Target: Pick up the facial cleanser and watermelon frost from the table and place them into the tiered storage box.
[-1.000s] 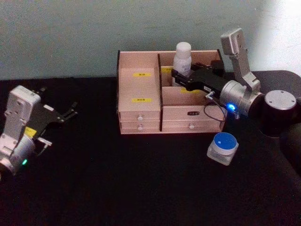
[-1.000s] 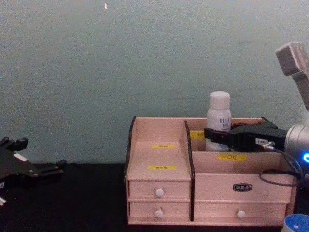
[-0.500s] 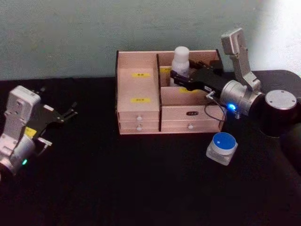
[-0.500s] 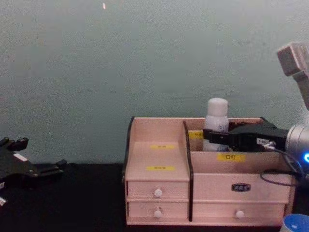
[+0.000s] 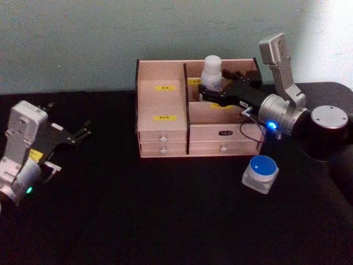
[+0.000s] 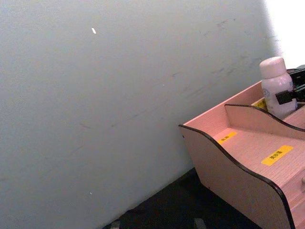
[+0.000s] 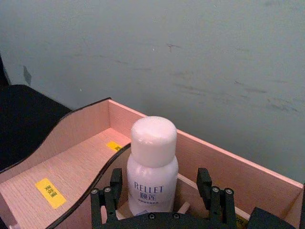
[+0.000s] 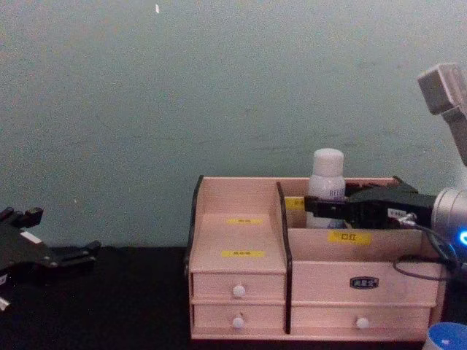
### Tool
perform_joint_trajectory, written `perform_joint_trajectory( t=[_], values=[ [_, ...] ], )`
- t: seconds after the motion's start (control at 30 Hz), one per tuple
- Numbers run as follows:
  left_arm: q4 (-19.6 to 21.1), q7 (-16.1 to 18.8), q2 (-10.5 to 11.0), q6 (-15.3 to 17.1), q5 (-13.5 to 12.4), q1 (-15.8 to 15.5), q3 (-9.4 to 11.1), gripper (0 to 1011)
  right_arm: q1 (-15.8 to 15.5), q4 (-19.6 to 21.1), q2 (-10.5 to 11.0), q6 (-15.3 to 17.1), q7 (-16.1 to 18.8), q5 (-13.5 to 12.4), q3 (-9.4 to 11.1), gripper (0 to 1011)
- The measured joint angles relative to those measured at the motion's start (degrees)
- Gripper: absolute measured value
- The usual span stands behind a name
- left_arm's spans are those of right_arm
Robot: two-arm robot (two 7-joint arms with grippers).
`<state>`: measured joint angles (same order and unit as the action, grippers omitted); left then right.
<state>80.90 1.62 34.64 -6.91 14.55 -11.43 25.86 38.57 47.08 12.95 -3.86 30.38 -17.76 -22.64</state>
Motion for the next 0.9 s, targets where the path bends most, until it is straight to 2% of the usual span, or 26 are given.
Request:
perform_joint_trajectory(
  t=[0.2,0.53,0.57,0.77,0.9],
  values=[
    [0.0,0.0,0.0,0.0,0.0,0.0,0.0,1001,-1.6,3.5,0.7,-0.1,0.0,0.0,0.5,1000],
    [0.0,0.0,0.0,0.0,0.0,0.0,0.0,1001,-7.0,14.8,3.9,2.2,0.1,-2.2,2.0,1000],
    [0.0,0.0,0.0,0.0,0.0,0.0,0.0,1001,-8.5,17.3,4.9,2.8,0.0,-2.8,2.4,1000],
    [0.0,0.0,0.0,0.0,0.0,0.0,0.0,1001,-13.6,24.9,8.5,4.3,0.0,-4.7,3.5,1000],
    [0.0,0.0,0.0,0.0,0.0,0.0,0.0,1001,-18.1,30.9,11.9,6.0,-0.6,-6.5,4.7,1000]
  ],
)
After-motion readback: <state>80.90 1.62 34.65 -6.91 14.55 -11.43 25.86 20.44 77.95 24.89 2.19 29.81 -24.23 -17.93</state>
